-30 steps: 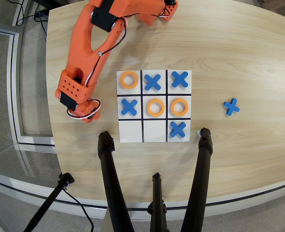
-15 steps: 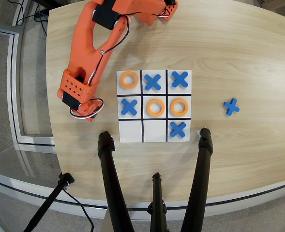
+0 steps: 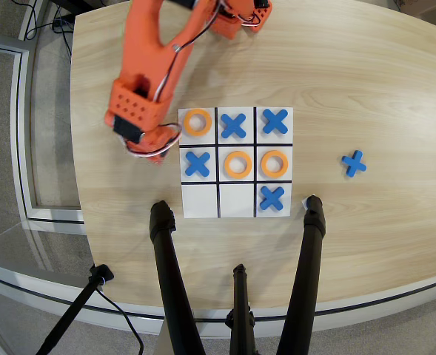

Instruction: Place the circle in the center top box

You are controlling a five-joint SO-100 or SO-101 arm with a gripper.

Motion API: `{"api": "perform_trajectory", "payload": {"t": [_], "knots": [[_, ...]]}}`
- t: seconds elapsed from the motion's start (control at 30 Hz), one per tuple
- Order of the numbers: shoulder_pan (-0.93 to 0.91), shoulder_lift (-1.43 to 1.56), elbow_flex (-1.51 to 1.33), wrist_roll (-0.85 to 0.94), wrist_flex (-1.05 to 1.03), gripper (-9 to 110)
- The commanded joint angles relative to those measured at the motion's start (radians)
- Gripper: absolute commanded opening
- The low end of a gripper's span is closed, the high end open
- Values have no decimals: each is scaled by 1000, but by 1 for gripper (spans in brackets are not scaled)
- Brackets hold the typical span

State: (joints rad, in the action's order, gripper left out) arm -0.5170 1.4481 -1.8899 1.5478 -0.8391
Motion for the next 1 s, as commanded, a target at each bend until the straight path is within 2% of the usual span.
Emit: {"api": "perform_trajectory", "payload": {"t": [0.0, 0.2, 0.47, 0.7, 0.97], "knots": [[81, 233, -55, -58, -66, 0], [244, 456, -31, -222, -94, 0], [472, 514, 23, -253, -95, 0], [630, 278, 204, -281, -103, 0], [652, -80, 465, -318, -104, 0]]}}
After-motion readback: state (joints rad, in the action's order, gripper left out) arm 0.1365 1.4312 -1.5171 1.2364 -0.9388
